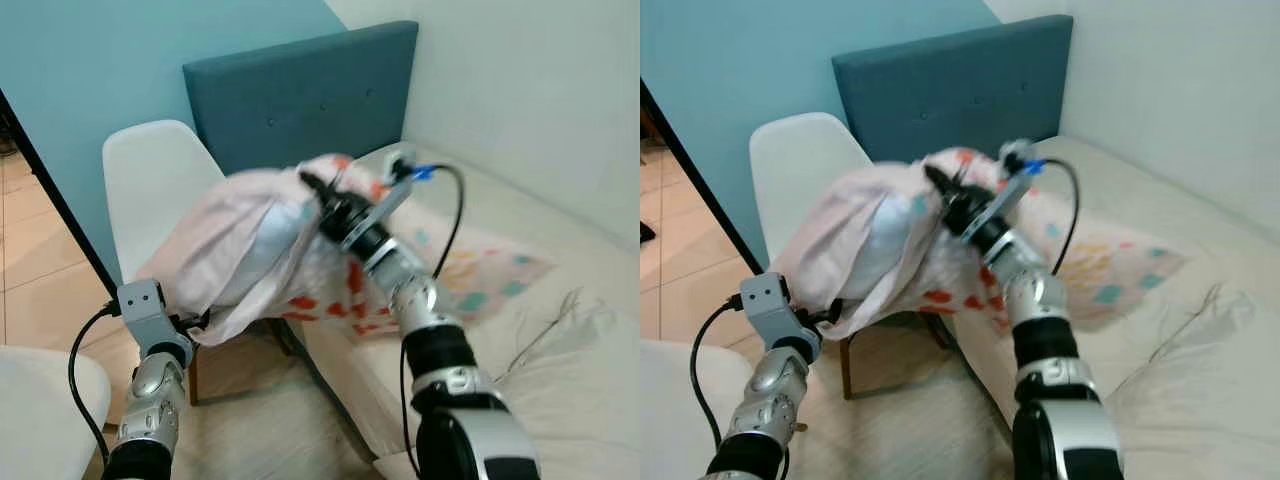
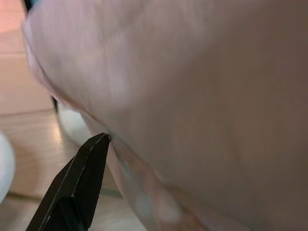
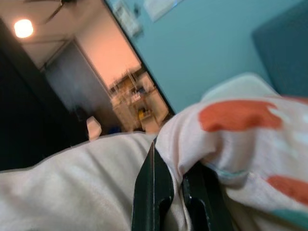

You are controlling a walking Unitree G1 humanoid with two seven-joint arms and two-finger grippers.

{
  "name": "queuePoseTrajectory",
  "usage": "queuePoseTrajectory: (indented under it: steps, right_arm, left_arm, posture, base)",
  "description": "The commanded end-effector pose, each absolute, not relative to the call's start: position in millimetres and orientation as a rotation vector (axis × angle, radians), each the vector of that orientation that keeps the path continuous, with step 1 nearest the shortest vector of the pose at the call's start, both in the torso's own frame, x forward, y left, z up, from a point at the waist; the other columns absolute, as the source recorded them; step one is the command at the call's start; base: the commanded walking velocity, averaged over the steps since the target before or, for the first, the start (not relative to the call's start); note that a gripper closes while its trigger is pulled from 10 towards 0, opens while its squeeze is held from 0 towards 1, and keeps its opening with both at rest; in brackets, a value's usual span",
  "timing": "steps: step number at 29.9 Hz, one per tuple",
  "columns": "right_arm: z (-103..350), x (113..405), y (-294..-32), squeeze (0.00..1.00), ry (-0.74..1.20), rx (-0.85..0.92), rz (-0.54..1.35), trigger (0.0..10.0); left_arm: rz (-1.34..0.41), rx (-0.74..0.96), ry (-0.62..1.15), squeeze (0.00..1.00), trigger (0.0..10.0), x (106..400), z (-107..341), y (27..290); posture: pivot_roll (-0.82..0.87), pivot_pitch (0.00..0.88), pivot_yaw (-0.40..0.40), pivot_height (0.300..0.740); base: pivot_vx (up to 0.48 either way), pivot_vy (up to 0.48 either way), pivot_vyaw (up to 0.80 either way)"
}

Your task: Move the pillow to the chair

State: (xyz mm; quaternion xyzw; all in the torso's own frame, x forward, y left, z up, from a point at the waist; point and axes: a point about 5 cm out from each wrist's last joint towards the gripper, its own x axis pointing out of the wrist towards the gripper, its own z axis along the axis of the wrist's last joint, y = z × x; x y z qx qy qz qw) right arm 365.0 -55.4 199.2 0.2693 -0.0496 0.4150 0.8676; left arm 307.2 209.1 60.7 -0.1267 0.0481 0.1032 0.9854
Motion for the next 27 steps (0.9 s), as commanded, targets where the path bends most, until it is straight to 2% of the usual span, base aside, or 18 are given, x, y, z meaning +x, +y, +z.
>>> queuePoseTrajectory:
  steps: [1,8,17,27]
  right_arm:
    - [220,359,-42,0.00,-0.187,0.521,0.963,10.0]
    - [222,355,-39,0.00,-0.220,0.470,0.964,10.0]
    - [243,359,-50,0.00,-0.281,0.501,0.914,10.0]
    - [259,359,-50,0.00,-0.332,0.421,0.946,10.0]
  left_arm:
    - [0.201,-0.242,0.078,0.00,10.0,305,61,211]
    - [0.168,-0.229,0.074,0.00,10.0,304,59,200]
    - [0.123,-0.242,0.059,0.00,10.0,307,61,185]
    - [0.087,-0.248,0.051,0.00,10.0,310,63,172]
  posture:
    - [0.16,0.000,0.012,0.734]
    - [0.16,0.000,0.010,0.734]
    - [0.16,0.000,0.011,0.734]
    - [0.15,0.000,0.015,0.734]
  base:
    - [0.480,0.000,0.00]
    - [0.480,0.000,0.66]
    - [0.480,0.000,0.00]
    - [0.480,0.000,0.08]
